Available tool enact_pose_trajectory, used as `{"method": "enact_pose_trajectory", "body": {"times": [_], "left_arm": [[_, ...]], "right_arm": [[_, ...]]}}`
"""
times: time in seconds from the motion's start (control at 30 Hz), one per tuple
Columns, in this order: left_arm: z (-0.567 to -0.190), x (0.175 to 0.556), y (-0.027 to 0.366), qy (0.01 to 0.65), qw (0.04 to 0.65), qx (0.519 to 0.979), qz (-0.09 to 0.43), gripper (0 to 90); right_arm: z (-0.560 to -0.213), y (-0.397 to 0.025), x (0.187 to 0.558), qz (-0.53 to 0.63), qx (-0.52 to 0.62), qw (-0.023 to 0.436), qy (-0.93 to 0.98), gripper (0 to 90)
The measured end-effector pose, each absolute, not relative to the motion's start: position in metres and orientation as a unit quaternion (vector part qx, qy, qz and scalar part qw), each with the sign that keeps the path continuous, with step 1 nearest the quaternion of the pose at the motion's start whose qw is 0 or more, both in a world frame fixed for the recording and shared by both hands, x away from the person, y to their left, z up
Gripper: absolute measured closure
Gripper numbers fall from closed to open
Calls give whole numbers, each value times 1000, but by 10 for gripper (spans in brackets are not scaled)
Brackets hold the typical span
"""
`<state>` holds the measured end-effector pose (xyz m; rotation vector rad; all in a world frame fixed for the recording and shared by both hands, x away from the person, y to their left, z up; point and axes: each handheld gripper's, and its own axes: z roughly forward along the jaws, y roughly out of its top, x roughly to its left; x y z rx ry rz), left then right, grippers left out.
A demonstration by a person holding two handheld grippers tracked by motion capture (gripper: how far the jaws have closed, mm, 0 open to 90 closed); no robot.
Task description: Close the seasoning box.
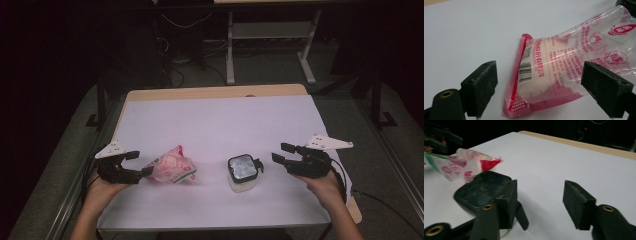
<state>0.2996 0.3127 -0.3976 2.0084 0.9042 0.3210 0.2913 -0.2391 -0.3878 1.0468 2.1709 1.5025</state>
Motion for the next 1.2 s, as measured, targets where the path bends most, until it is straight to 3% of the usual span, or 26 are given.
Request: {"method": "enact_pose_trajectory", "body": {"times": [0.37,0.53,1.2], "left_arm": [[-397,299,316,365,444,808,129,132],[-397,299,317,368,445,805,133,133],[-412,302,319,384,441,799,141,133]], "right_arm": [[-402,-257,298,485,403,189,753,213],[-411,-265,301,475,412,199,751,161],[-444,-285,307,461,435,194,749,150]]}}
